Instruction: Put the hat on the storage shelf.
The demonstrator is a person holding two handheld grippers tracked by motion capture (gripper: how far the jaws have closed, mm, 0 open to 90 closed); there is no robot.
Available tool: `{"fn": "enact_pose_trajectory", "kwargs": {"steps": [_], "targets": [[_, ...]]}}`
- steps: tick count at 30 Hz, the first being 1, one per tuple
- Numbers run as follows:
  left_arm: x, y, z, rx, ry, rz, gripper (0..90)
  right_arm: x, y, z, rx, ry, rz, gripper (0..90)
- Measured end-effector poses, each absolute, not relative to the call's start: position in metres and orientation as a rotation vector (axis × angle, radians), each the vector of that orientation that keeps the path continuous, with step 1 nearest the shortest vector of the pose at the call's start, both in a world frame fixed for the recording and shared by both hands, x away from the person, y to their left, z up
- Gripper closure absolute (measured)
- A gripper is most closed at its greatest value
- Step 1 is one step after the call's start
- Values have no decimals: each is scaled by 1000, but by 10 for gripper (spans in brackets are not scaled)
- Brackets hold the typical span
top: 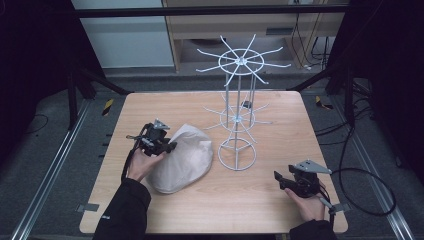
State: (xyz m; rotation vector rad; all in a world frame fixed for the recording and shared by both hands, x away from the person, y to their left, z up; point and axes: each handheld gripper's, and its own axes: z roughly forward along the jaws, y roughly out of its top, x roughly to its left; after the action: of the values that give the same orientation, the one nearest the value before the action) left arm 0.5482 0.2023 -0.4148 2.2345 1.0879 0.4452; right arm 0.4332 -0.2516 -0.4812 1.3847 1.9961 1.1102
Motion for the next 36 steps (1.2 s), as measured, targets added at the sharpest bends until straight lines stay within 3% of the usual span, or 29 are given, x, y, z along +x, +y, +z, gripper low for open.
{"fn": "enact_pose_trajectory", "kwargs": {"steps": [6,11,36], "targets": [[551,199,-419,2256,1087,411,755,433,-252,-481,1382,1999,1108,373],[551,199,-419,2268,1082,377,864,434,-252,-481,1385,1992,1107,375],[517,213,-384,2119,1008,399,881,434,-254,-482,1390,1991,1105,380]]}}
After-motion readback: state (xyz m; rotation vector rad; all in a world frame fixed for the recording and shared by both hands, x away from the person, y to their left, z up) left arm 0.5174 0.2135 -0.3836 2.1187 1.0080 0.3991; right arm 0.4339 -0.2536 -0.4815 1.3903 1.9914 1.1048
